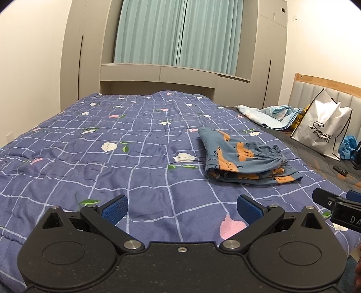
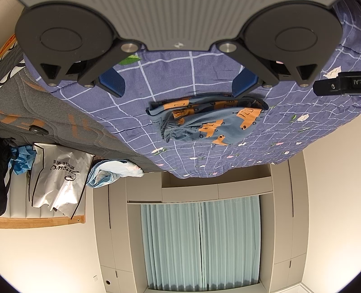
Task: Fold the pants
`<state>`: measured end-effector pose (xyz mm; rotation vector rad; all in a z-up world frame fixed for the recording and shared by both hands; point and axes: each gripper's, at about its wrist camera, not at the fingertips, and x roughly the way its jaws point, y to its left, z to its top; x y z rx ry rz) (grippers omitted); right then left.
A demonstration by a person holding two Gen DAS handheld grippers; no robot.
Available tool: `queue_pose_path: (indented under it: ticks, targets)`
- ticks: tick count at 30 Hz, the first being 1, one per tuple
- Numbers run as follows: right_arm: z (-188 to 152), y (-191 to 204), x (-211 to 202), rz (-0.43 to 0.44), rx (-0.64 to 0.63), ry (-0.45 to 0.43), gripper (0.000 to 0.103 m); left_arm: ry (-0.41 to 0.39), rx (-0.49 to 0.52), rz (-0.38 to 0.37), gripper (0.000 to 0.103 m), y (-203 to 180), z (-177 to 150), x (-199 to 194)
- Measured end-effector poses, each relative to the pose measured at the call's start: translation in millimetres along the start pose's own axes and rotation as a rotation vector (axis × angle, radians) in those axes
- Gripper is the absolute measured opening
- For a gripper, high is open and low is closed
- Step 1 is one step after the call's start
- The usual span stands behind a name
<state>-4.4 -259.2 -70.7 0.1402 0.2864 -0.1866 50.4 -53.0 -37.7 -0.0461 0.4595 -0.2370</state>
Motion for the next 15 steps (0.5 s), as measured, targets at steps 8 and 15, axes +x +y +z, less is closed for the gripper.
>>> queue_pose_path:
  ticks: [8,15]
  targets:
    - [-4.4,2.0,0.4,0.002,-0.001,0.005,0.103,0.007,-0.006,0.003,0.102,0.8,0.4,-0.3]
    - [-1.7,1.5,0.6,0.004,-0.002,0.011,0.103,0.008,-0.004,0.004,0.102,-0.8,1.6,0.4]
